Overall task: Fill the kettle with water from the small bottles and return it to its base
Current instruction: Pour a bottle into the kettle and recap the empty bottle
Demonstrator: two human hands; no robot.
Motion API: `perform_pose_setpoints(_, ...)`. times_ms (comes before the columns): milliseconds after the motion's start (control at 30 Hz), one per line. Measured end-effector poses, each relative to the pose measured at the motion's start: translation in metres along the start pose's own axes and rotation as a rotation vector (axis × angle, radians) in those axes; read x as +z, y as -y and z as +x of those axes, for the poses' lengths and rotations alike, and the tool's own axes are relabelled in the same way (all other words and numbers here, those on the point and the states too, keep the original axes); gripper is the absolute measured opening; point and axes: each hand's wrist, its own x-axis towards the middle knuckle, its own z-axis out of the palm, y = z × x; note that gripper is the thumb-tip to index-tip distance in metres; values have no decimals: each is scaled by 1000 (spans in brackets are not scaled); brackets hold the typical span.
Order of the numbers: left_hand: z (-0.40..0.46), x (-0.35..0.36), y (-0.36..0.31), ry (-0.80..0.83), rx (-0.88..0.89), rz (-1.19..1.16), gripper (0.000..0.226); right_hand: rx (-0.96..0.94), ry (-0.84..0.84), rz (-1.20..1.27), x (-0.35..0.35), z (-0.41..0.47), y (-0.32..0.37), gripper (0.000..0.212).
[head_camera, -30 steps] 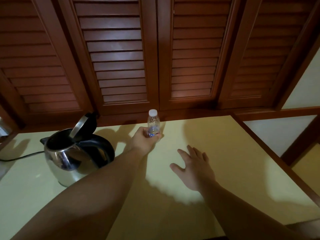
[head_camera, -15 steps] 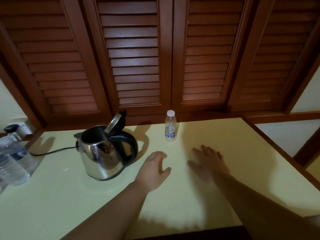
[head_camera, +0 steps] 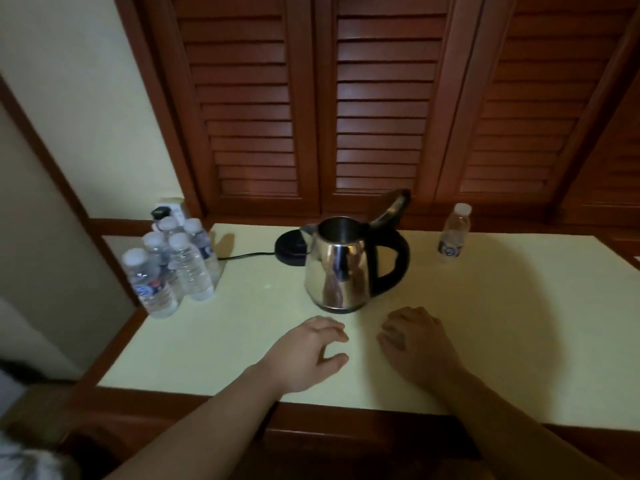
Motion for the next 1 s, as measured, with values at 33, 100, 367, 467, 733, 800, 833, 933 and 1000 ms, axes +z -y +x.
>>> perform_pose_setpoints(33,-13,-10,11,-7,-7,16,44,-30,12,19,8,2,18,47)
perform_pose_setpoints(100,-40,-33,35,-26,-26,65,40,-101,-7,72,20,7,57,37)
perform_pose_setpoints(367,-136,-99,109,-233,-196,89,28,-175,136,91,65,42,189,70)
perform_pose_setpoints(467,-157,-113,125,-390,-332,47,22,-143,241,-20,77,49,206,94)
perform_pose_setpoints(733,-163,-150,156,-714,-786,-388,61,-101,244,11,78,48,205,86)
perform_pose_setpoints(800,-156,-156,157,-684,-771,-487,80,-96,249,8,77,47,207,80)
perform_pose_setpoints(833,-152,-158,157,-669,-757,-517,87,-90,254,14,77,47,207,82)
perform_pose_setpoints(933,-142,-157,157,-642,-702,-517,77,-77,260,29,77,44,207,98)
perform_pose_setpoints(1000,-137,-152,155,-640,-689,-502,68,-64,271,47,77,42,206,99)
